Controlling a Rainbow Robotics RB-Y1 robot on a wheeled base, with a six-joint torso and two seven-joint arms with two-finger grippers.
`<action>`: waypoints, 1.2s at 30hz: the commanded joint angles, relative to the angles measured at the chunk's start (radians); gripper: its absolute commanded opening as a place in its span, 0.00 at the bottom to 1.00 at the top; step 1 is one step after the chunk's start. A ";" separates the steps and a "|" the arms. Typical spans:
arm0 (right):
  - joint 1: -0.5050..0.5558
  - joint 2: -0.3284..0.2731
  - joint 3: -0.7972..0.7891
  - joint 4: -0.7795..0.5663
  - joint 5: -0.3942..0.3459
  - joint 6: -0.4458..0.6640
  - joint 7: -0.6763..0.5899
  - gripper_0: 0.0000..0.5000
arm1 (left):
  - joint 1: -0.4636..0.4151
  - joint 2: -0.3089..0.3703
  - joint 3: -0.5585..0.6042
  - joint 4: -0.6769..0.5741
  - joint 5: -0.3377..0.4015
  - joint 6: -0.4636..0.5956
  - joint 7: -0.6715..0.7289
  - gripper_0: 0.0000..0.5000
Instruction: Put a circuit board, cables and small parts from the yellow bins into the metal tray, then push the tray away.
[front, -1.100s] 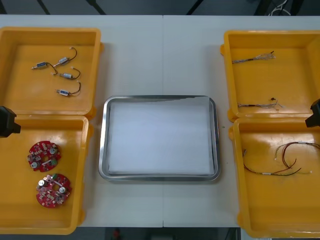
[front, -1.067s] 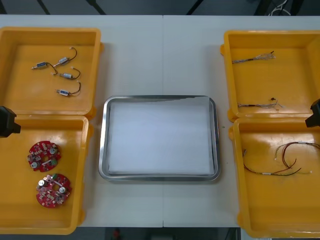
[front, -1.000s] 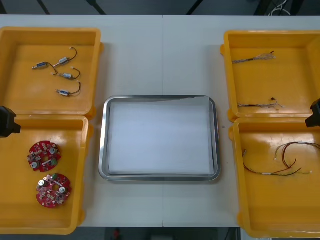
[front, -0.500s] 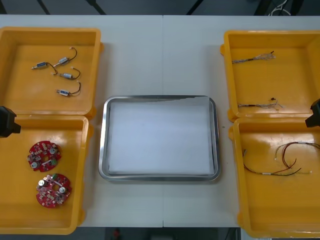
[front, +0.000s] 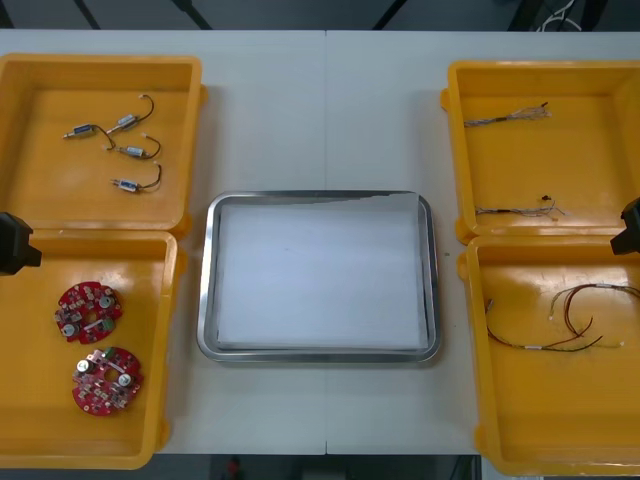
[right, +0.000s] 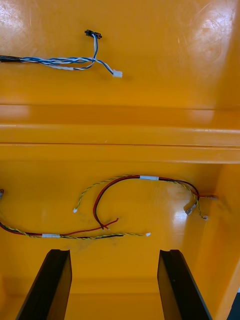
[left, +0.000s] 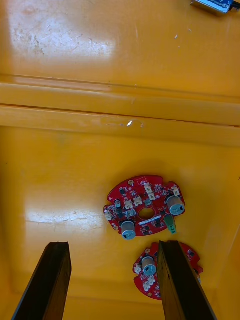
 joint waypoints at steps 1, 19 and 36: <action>0.010 0.008 -0.030 -0.017 0.008 0.006 -0.036 1.00 | 0.014 0.022 0.013 -0.003 0.000 -0.008 -0.027 1.00; 0.010 0.008 -0.030 -0.017 0.008 0.006 -0.036 1.00 | 0.014 0.022 0.013 -0.003 0.000 -0.008 -0.027 1.00; 0.010 0.008 -0.030 -0.017 0.008 0.006 -0.036 1.00 | 0.014 0.022 0.013 -0.003 0.000 -0.008 -0.027 1.00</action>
